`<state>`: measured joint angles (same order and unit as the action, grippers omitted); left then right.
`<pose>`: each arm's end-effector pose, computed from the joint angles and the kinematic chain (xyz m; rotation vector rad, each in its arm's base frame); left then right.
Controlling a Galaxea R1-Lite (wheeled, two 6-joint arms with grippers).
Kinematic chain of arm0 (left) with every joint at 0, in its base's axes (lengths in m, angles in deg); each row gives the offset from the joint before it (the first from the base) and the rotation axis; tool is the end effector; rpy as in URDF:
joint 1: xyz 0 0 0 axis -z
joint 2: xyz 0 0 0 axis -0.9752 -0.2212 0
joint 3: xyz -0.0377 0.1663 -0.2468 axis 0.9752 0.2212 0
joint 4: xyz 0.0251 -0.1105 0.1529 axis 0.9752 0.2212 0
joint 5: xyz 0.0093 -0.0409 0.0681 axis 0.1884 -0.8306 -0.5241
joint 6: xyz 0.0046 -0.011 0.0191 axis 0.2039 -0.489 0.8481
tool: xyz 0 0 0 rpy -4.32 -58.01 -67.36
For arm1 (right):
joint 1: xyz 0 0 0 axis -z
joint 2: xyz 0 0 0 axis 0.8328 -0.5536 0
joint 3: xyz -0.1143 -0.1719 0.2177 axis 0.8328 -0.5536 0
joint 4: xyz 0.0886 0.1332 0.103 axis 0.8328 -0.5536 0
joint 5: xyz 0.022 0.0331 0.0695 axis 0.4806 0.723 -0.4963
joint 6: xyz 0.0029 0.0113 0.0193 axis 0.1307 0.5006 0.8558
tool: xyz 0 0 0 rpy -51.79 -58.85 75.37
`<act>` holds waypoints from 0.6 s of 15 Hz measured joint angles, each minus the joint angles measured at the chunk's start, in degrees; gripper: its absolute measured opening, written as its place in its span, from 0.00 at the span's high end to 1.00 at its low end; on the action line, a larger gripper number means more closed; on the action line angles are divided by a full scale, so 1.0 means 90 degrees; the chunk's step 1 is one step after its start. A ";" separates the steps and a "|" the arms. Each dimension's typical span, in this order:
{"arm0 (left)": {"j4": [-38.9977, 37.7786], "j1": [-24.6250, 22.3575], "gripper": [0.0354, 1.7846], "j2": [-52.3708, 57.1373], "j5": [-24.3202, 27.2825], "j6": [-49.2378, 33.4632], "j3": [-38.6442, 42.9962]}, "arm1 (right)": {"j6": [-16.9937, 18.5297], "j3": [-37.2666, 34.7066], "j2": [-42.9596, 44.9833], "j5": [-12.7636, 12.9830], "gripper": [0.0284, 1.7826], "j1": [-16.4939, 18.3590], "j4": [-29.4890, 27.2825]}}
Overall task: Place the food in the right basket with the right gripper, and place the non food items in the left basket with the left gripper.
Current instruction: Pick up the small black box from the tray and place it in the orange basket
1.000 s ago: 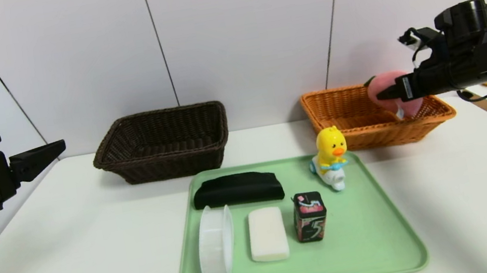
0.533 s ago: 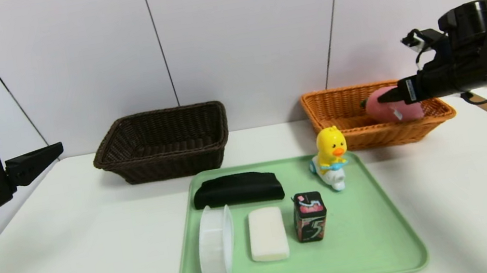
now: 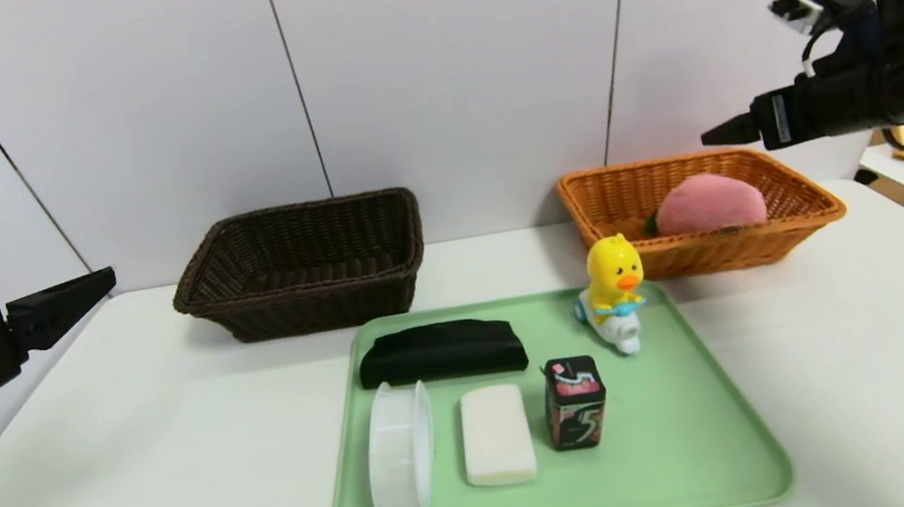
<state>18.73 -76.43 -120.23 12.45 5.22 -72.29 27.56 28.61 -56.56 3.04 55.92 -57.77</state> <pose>0.1632 -0.0050 0.2751 0.1534 0.1327 -0.1514 0.3500 0.0055 0.2642 -0.1102 0.4350 0.1522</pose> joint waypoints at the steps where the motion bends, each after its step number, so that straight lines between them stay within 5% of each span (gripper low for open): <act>1: -0.0001 0.0000 0.06 0.0000 0.0003 0.0000 0.0003 | 0.0126 -0.0092 0.0348 -0.0018 0.06 -0.0229 0.0003; 5: -0.0004 0.0000 0.06 0.0000 0.0000 0.0000 0.0046 | 0.0328 -0.1432 0.1783 -0.0093 0.05 -0.1222 0.0572; 9: -0.0026 0.0000 0.06 0.0000 -0.0005 0.0000 0.0184 | 0.0362 -0.3667 0.2805 -0.0287 0.05 -0.2094 0.2565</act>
<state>18.50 -76.43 -120.23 12.40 5.22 -70.64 30.82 -4.39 -31.32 0.46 37.08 -34.68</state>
